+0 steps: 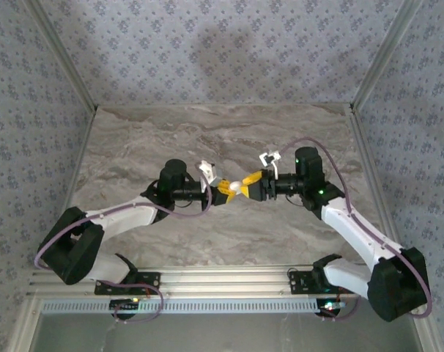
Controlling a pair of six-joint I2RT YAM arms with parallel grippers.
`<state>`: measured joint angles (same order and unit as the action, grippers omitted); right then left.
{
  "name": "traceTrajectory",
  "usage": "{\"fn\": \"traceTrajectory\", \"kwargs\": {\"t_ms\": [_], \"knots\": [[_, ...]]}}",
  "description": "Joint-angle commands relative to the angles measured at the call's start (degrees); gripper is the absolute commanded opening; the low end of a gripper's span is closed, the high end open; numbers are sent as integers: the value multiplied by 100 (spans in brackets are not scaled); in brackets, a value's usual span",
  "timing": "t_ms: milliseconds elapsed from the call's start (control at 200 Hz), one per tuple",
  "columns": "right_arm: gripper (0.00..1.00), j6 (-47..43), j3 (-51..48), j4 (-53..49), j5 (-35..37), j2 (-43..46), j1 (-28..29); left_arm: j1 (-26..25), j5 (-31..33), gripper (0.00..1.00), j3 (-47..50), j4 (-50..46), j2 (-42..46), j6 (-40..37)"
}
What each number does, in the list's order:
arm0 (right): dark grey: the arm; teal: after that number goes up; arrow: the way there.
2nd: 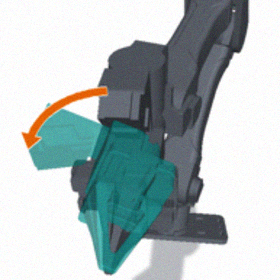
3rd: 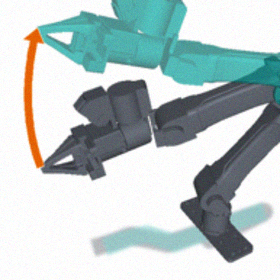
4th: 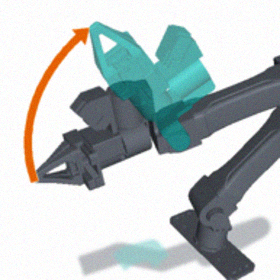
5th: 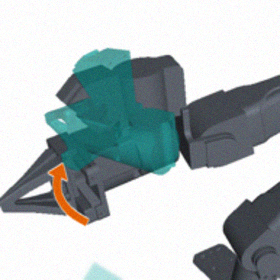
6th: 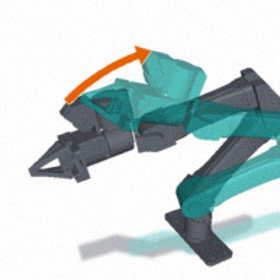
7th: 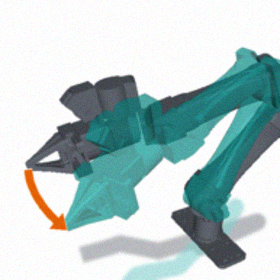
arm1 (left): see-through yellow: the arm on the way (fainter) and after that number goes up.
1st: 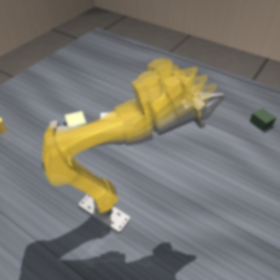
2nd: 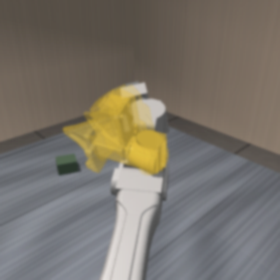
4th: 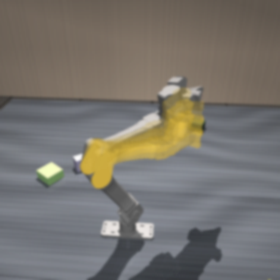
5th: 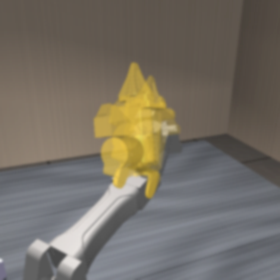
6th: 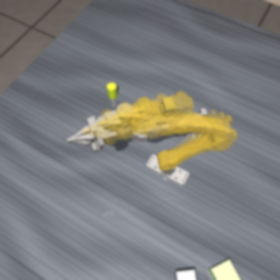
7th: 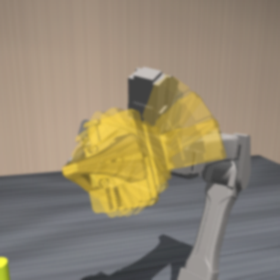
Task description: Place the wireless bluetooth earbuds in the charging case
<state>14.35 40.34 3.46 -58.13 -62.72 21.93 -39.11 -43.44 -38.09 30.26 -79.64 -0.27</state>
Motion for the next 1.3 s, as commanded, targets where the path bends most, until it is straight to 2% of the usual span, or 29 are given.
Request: {"fn": "traceTrajectory", "kwargs": {"t_ms": [0, 155, 255, 320, 435, 510, 810, 919, 1124, 1299], "knots": [[52, 226, -209, 91, 560, 110, -102, 61, 404, 14, -518, -892, -78, 404], [52, 771, -454, 248, 1903, 116, -216, 105, 557, 14, -1451, -2281, -578, 1088], [52, 1198, -661, 300, 2866, 230, -270, 139, 916, 16, -1954, -2896, -907, 1730], [52, 1489, -801, 414, 3243, 301, -305, 203, 1136, 18, -2264, -3237, -1152, 2209], [52, 1845, -959, 83, 4249, 556, -313, 313, 1223, 19, -2954, -3983, -1706, 2812], [52, 2200, -1303, 230, 4800, 870, -321, 342, 1218, 19, -3459, -4534, -2126, 2980], [52, 2633, -1708, 19, 5331, 1835, -326, 349, 1066, 22, -5154, -5337, -3835, 3514], [51, 2821, -1788, 136, 5308, 1956, -305, 352, 1086, 22, -5587, -5456, -4322, 3710], [51, 2987, -1725, 18, 5300, 1966, -227, 410, 1269, 25, -6178, -5847, -4865, 3725], [51, 3016, -1505, -242, 5387, 1965, -136, 522, 1540, 36, -6295, -6110, -4934, 3648]]}}
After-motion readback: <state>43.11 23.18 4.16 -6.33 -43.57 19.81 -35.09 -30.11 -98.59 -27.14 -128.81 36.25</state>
